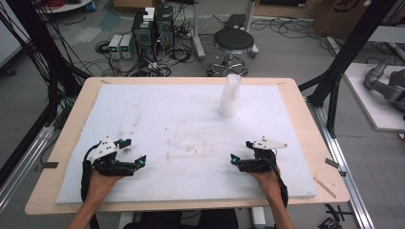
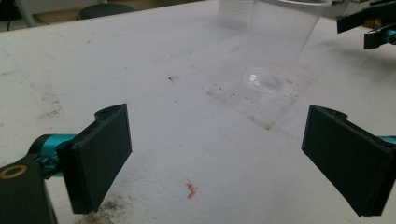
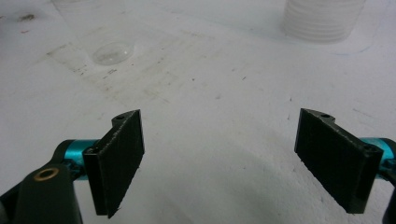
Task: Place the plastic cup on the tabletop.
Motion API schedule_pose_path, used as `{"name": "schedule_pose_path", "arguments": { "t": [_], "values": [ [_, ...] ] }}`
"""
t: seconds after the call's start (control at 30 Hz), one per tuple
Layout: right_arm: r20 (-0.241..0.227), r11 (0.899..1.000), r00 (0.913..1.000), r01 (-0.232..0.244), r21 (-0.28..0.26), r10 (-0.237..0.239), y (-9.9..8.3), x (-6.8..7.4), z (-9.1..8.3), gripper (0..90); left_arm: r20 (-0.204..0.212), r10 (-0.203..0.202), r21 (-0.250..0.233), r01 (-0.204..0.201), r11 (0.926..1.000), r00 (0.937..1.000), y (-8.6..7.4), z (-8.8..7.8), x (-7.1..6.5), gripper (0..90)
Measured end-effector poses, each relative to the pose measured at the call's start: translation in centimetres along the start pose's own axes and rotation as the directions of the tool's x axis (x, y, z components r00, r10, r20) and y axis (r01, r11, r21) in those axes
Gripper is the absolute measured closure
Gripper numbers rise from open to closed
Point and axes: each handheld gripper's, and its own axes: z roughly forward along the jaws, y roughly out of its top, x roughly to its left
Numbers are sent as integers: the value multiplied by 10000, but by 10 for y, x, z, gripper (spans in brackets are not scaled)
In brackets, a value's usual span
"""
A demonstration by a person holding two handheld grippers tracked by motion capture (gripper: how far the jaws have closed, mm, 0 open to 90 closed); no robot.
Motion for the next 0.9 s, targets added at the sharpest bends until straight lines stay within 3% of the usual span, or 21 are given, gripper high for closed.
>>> {"name": "schedule_pose_path", "arguments": {
  "t": [0.53, 0.73, 0.9],
  "values": [
    [-32, 9998, 10000, 42, -192, -43, -1, 0, -1, 156, 42, -431, -197, 432, 9989, 9991, -1, -2, 4, 88],
    [17, 9995, 10000, 57, -307, -57, -1, 0, -2, 156, 48, -424, -102, 424, 9990, 9991, -1, -1, 4, 88],
    [150, 9992, 9999, 8, -409, -2, -2, 1, -3, 157, 12, -371, -321, 371, 9988, 9993, -2, -3, 3, 88]
  ]
}}
